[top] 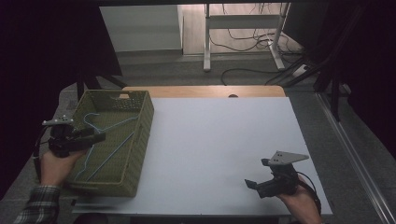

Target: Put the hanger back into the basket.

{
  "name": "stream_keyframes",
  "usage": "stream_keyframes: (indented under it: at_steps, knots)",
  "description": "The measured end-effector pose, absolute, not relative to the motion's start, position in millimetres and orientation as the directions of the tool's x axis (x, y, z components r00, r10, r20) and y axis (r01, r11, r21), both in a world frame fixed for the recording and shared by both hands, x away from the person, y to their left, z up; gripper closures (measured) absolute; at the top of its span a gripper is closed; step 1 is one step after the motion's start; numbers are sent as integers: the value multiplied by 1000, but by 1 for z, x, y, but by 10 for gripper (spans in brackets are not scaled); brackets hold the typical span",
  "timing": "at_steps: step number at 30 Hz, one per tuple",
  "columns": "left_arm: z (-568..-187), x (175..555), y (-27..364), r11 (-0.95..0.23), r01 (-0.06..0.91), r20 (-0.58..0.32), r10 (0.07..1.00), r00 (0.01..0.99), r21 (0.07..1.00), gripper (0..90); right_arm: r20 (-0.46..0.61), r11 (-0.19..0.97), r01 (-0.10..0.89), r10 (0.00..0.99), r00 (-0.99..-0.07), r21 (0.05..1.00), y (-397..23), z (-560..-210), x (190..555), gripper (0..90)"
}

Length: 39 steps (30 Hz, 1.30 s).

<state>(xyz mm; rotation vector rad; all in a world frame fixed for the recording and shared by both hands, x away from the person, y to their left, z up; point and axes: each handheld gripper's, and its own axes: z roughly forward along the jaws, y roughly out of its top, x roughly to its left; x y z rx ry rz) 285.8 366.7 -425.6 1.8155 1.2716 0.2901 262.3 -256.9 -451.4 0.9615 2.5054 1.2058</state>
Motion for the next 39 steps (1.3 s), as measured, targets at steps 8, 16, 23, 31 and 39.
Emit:
stream_keyframes:
  at_steps: [8,16,23,31,39]
  knots:
    - [-407,260,330,-127,563,-263,786,559,816,126,110,426,477,647,-755,769,-260,-449,261,7]
    - [-403,229,277,-192,502,-226,721,655,843,53,114,406,480,660,-743,778,-267,-447,256,7]
    - [-415,218,244,-241,480,-200,687,698,844,32,110,400,480,667,-736,781,-270,-449,253,2]
    - [-441,215,216,-333,465,-143,668,730,820,6,79,427,476,675,-733,769,-270,-454,253,0]
    - [-451,218,212,-365,470,-120,674,729,804,0,52,463,468,667,-743,753,-264,-459,252,0]
